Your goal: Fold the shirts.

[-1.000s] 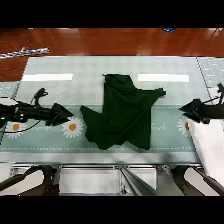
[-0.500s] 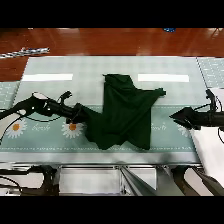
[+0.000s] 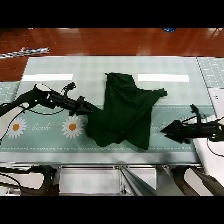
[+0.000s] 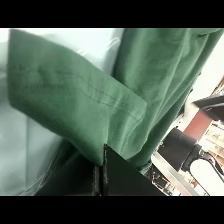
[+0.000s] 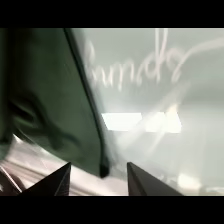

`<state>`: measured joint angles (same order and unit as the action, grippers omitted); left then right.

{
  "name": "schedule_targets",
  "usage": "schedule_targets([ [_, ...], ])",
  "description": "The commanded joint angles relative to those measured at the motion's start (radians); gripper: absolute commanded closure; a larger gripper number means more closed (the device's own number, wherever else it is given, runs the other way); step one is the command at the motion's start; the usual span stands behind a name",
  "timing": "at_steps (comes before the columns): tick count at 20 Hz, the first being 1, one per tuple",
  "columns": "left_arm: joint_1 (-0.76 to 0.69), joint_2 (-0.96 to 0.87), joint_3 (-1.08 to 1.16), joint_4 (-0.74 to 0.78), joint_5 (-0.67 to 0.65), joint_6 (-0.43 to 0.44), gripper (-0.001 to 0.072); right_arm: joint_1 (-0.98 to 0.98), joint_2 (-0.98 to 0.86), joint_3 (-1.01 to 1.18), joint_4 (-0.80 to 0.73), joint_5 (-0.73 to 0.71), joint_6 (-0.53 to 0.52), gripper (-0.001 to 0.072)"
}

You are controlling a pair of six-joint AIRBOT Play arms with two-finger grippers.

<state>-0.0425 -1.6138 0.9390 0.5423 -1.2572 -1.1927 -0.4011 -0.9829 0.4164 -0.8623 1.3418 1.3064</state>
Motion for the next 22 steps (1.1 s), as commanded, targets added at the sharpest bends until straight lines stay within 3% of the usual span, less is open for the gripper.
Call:
schedule_targets([
  [1, -0.002, -0.001, 0.014, 0.000, -0.010, 0.003, 0.0689, 0.166, -0.037, -0.030, -0.023, -0.073, 0.071, 0.0303],
  [11, -0.002, -0.001, 0.014, 0.000, -0.019, 0.007, 0.0689, 0.492, -0.245, 0.096, 0.150, -0.338, 0.088, 0.0304],
  [12, -0.002, -0.001, 0.014, 0.000, -0.020, 0.006, 0.0689, 0.521, -0.259, 0.122, 0.174, -0.356, 0.087, 0.0344],
  [14, -0.001, 0.000, 0.022, 0.000, -0.040, 0.021, 0.0689, 0.577, -0.274, 0.168, 0.212, -0.385, 0.048, 0.0644],
  [15, 0.003, 0.000, 0.037, 0.000, -0.063, 0.030, 0.0689, 0.594, -0.273, 0.193, 0.232, -0.383, 0.015, 0.0687],
  [19, 0.071, 0.075, 0.194, -0.001, -0.169, 0.018, 0.0689, 0.551, -0.214, 0.394, 0.186, -0.252, 0.013, 0.0688],
  [22, 0.155, 0.210, 0.402, -0.002, -0.172, -0.037, 0.0689, 0.463, -0.104, 0.618, 0.171, -0.219, 0.049, 0.0688],
])
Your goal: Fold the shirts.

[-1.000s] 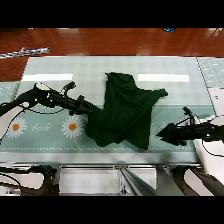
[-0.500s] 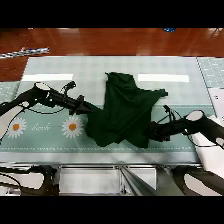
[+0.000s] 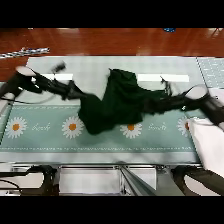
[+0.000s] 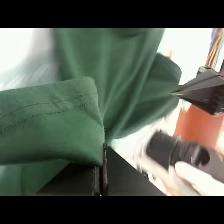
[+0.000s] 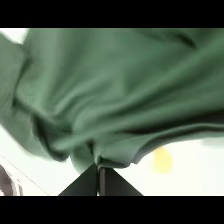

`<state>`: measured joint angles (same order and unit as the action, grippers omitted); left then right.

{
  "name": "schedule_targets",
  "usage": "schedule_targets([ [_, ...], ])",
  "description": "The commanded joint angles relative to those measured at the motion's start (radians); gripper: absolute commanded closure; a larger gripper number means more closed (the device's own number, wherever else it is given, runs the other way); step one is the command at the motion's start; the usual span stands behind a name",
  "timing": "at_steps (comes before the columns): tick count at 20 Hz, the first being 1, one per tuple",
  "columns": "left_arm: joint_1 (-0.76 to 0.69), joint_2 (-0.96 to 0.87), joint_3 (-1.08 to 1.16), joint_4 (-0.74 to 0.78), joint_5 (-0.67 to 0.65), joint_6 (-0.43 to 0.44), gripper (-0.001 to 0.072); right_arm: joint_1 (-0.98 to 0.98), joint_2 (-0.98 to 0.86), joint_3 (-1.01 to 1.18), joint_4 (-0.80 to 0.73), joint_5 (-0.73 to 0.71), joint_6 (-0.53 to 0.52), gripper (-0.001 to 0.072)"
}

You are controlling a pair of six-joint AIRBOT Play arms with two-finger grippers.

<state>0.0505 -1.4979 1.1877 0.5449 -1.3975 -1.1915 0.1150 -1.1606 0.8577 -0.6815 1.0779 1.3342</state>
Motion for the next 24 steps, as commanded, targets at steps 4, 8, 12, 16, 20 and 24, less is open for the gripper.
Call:
schedule_targets([
  [4, 0.144, 0.239, 0.509, -0.004, -0.015, -0.079, 0.0689, -0.151, 0.160, 0.550, -0.021, 0.108, 0.053, 0.0688],
  [8, 0.212, 0.337, 0.852, -0.002, 0.016, -0.090, 0.0689, -0.164, 0.204, 0.910, -0.140, 0.135, 0.098, 0.0688],
  [12, 0.315, 0.492, 0.950, 0.027, 0.127, -0.089, 0.0689, -0.164, 0.254, 1.161, -0.263, 0.158, 0.126, 0.0688],
  [16, 0.377, 0.654, 0.949, 0.206, 0.135, -0.085, 0.0689, -0.164, 0.364, 1.197, -0.378, 0.188, 0.145, 0.0688],
  [20, 0.220, 0.743, 0.948, 0.248, 0.103, -0.086, 0.0689, -0.164, 0.451, 1.197, -0.451, 0.329, 0.170, 0.0688],
  [24, -0.038, 0.784, 0.921, 0.544, 0.080, -0.154, 0.0689, -0.164, 0.485, 1.197, -0.503, 0.489, 0.212, 0.0688],
])
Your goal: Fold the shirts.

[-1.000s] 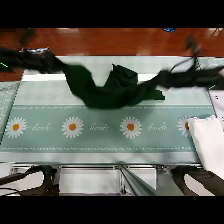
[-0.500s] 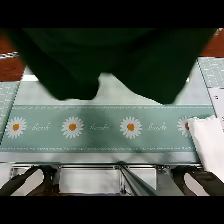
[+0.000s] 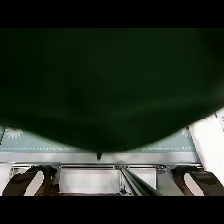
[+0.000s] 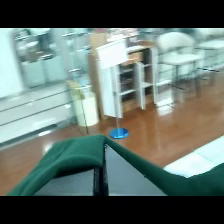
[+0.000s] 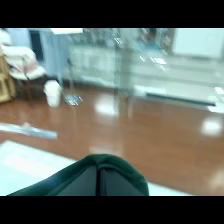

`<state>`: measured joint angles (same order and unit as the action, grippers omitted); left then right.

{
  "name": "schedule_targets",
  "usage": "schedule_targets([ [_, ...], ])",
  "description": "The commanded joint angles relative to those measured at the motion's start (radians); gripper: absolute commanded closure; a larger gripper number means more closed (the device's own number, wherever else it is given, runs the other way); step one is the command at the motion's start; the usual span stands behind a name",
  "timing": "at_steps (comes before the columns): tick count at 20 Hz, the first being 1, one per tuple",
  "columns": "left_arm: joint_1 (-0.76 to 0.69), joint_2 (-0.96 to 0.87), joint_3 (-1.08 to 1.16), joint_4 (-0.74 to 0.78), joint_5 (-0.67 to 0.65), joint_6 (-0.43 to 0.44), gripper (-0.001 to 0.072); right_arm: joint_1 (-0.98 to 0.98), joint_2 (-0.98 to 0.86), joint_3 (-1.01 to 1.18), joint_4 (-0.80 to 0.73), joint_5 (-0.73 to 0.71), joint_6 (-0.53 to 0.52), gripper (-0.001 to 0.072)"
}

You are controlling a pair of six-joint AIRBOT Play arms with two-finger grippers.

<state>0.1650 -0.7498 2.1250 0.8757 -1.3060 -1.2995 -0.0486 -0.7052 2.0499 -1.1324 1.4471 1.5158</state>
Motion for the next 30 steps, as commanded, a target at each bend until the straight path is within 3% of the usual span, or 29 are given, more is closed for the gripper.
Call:
schedule_targets([
  [1, -0.196, 0.034, -0.043, 0.271, -0.012, -0.062, 0.0689, 0.000, 0.029, 0.000, -0.057, 0.142, 0.039, 0.0688],
  [7, -0.233, -0.135, -0.204, 0.382, -0.004, -0.068, 0.0689, 0.000, 0.020, -0.291, -0.056, 0.139, 0.042, 0.0688],
  [11, -0.234, -0.424, -0.204, 0.378, 0.065, -0.089, 0.0689, 0.000, -0.071, -0.557, -0.052, -0.027, 0.001, 0.0688],
  [14, -0.234, -0.665, -0.203, 0.320, 0.123, -0.094, 0.0688, 0.000, -0.248, -0.628, -0.064, -0.143, -0.035, 0.0688],
  [18, -0.234, -0.921, -0.202, 0.299, 0.272, -0.164, 0.0688, 0.000, -0.561, -0.612, -0.067, -0.325, -0.046, 0.0689],
  [22, -0.234, -1.091, -0.202, 0.185, 0.283, -0.183, 0.0688, -0.001, -0.858, -0.526, 0.045, -0.430, -0.046, 0.0688],
  [25, -0.234, -1.169, -0.202, 0.111, 0.278, -0.210, 0.0686, -0.021, -1.025, -0.449, 0.216, -0.505, -0.039, 0.0687],
  [26, -0.234, -1.182, -0.202, 0.102, 0.272, -0.235, 0.0638, -0.030, -1.063, -0.430, 0.283, -0.515, -0.032, 0.0630],
  [27, -0.233, -1.186, -0.202, 0.103, 0.255, -0.247, 0.0442, -0.040, -1.089, -0.413, 0.340, -0.511, -0.032, 0.0408],
  [28, -0.226, -1.184, -0.200, 0.103, 0.225, -0.251, 0.0207, -0.057, -1.102, -0.391, 0.382, -0.488, -0.047, 0.0297],
  [30, -0.173, -1.183, -0.163, 0.151, 0.068, -0.251, 0.0196, -0.122, -1.088, -0.340, 0.391, -0.392, -0.051, 0.0295],
])
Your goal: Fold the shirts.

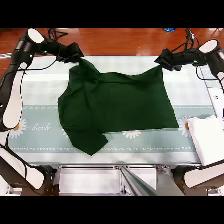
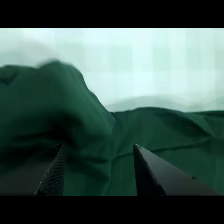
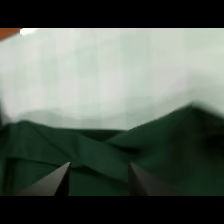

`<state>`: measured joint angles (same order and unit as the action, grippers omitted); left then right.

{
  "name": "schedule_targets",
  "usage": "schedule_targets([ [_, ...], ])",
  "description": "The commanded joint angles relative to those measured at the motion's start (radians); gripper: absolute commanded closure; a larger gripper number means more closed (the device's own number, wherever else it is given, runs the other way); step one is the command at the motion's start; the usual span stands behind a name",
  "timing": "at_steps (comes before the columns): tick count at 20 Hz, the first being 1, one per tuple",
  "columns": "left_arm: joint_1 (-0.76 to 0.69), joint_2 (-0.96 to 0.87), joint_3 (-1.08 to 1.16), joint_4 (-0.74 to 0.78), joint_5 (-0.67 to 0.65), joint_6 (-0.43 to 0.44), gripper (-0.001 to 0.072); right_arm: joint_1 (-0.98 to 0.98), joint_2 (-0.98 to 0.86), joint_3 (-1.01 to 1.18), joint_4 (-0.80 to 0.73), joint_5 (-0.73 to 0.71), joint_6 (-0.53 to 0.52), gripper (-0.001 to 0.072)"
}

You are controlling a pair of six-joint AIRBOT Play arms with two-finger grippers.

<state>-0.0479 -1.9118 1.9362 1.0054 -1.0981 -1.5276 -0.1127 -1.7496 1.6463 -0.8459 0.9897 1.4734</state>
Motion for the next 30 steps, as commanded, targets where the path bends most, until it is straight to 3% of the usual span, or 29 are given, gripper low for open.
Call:
schedule_targets([
  [1, 0.084, -0.019, 0.042, 0.063, -0.240, -0.023, 0.0195, -0.103, -0.026, 0.093, 0.102, 0.137, -0.008, 0.0297],
  [3, 0.205, -0.008, 0.047, 0.101, -0.460, -0.020, 0.0196, -0.220, 0.037, 0.122, 0.101, 0.281, 0.001, 0.0298],
  [5, 0.319, 0.019, 0.033, 0.037, -0.594, -0.020, 0.0197, -0.321, 0.129, 0.121, -0.024, 0.400, 0.031, 0.0298],
  [7, 0.396, 0.101, -0.041, -0.075, -0.595, 0.015, 0.0197, -0.370, 0.251, 0.067, -0.283, 0.471, 0.043, 0.0298],
  [9, 0.427, 0.225, -0.184, -0.085, -0.591, 0.128, 0.0196, -0.402, 0.381, -0.082, -0.418, 0.456, 0.060, 0.0298],
  [11, 0.458, 0.369, -0.419, -0.083, -0.515, 0.169, 0.0196, -0.439, 0.527, -0.330, -0.388, 0.353, 0.069, 0.0298],
  [14, 0.510, 0.588, -0.840, -0.095, -0.346, 0.227, 0.0196, -0.448, 0.734, -0.721, -0.193, 0.185, -0.002, 0.0298],
  [18, 0.590, 0.726, -1.215, -0.246, -0.261, 0.319, 0.0197, -0.447, 0.867, -0.982, 0.050, 0.170, -0.111, 0.0298],
  [23, 0.598, 0.718, -1.305, -0.167, -0.206, 0.240, 0.0198, -0.447, 0.881, -1.009, 0.059, 0.238, -0.151, 0.0298],
  [30, 0.462, 0.673, -1.343, -0.105, -0.113, 0.144, 0.0198, -0.447, 0.881, -1.009, 0.064, 0.238, -0.150, 0.0298],
])
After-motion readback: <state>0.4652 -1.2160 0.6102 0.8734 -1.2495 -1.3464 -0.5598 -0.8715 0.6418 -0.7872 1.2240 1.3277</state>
